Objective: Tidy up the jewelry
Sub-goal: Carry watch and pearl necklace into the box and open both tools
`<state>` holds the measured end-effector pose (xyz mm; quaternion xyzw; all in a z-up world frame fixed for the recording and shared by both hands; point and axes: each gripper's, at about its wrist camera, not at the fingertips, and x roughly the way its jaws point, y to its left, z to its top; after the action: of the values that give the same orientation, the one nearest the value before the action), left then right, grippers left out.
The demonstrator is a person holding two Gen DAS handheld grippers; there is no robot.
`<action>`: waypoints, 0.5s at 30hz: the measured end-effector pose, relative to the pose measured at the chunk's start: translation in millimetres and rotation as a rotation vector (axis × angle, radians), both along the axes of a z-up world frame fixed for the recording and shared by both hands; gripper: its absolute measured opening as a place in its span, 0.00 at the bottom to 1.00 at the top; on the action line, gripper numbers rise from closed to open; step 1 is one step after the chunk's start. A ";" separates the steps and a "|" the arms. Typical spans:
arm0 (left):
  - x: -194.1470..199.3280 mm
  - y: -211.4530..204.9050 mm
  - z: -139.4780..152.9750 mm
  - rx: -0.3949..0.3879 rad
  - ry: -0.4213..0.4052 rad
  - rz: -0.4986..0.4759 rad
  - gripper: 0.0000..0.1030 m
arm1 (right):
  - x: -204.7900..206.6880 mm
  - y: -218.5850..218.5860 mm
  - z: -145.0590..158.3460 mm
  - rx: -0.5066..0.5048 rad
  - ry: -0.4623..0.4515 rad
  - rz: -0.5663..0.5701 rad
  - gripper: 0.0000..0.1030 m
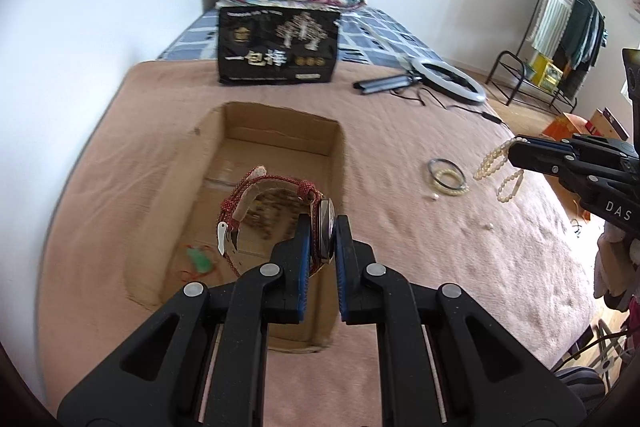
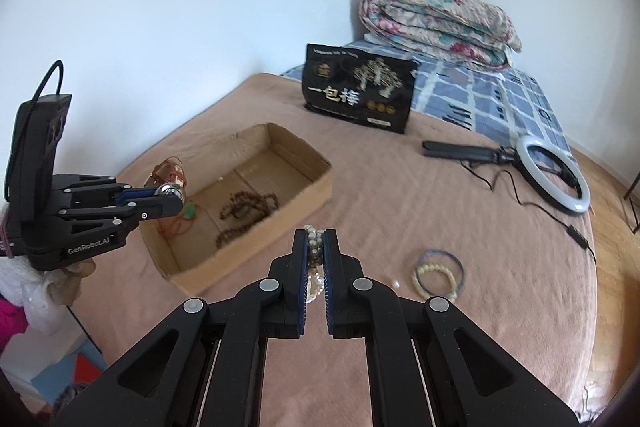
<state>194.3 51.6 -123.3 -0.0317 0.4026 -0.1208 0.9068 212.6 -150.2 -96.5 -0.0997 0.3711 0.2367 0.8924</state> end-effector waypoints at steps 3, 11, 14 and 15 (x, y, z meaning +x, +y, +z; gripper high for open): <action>3.4 13.7 2.4 0.007 -0.008 0.020 0.09 | 6.2 12.5 0.5 0.007 0.004 0.022 0.05; 13.5 36.6 -3.2 0.014 -0.001 0.055 0.09 | 24.9 45.2 -5.2 0.027 0.019 0.060 0.05; 18.2 42.2 -8.4 0.012 0.009 0.065 0.09 | 31.7 57.5 -10.9 0.036 0.032 0.074 0.05; 19.8 43.7 -10.2 0.011 0.012 0.068 0.09 | 32.3 61.1 -12.6 0.037 0.035 0.078 0.05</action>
<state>214.1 95.3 -133.5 -0.0410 0.4076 -0.0876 0.9080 245.0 -89.0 -109.1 -0.0935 0.3781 0.2798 0.8775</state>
